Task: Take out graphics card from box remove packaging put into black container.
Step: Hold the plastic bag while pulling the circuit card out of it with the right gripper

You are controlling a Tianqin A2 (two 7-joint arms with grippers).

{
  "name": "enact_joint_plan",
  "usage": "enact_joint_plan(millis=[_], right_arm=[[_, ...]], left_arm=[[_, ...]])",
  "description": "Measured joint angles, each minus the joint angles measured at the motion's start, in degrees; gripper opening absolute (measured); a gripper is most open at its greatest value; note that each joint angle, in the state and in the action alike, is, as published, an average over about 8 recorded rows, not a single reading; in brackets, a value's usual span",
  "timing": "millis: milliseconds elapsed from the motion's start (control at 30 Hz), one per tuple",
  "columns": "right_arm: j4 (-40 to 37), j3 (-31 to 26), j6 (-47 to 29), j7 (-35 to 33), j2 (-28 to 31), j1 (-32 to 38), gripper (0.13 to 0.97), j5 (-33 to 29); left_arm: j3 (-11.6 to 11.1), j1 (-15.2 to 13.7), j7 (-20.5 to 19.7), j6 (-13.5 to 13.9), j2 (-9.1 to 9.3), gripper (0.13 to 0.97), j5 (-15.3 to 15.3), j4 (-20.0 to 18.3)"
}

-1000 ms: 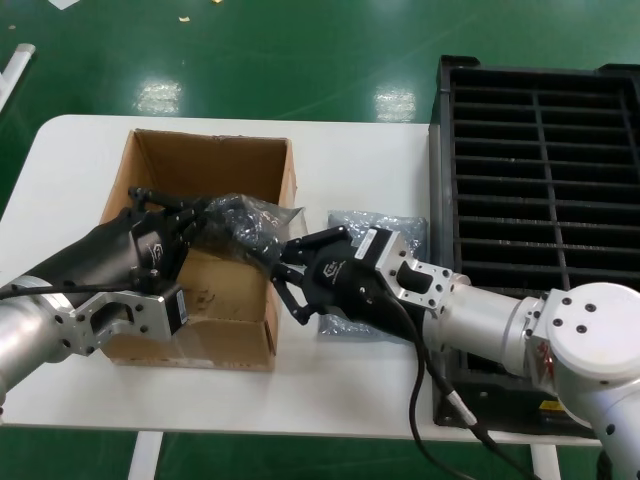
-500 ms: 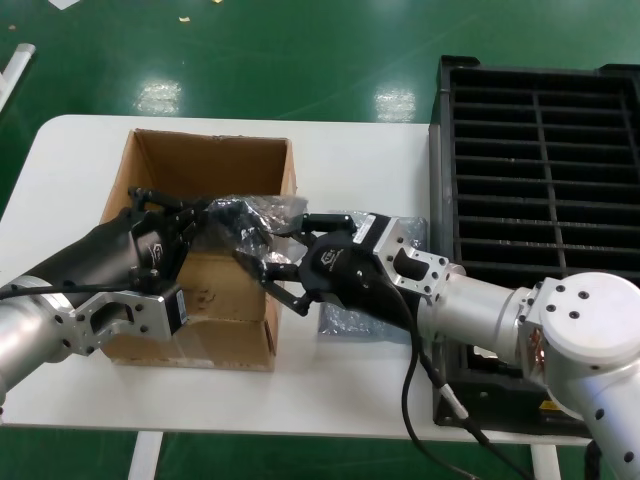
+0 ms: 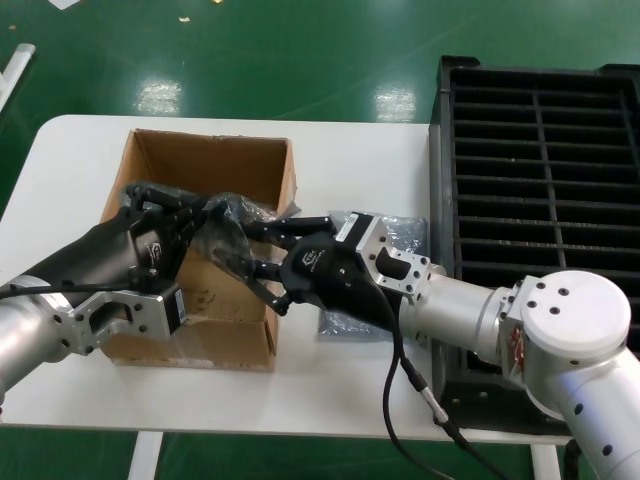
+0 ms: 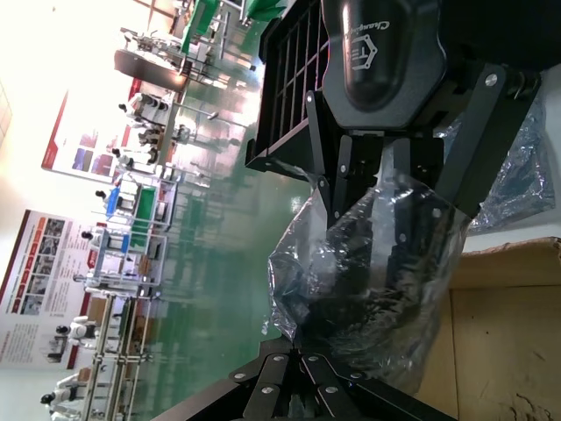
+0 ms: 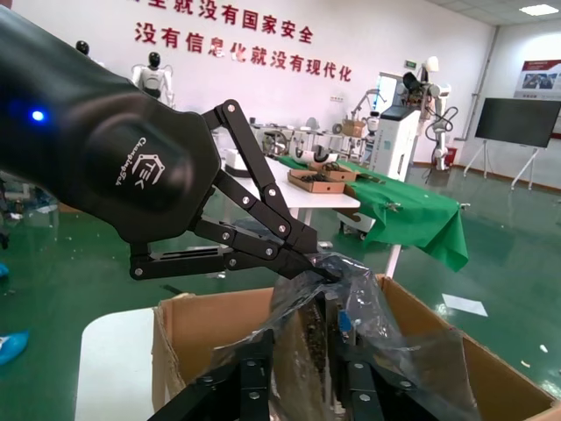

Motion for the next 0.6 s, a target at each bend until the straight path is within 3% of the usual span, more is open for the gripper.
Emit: enact_joint_plan(millis=[600], right_arm=[[-1.47, 1.16, -0.25, -0.97, -0.56, 0.31, 0.157, 0.95]], left_arm=[[0.00, 0.00, 0.00, 0.00, 0.00, 0.138, 0.00, 0.00]])
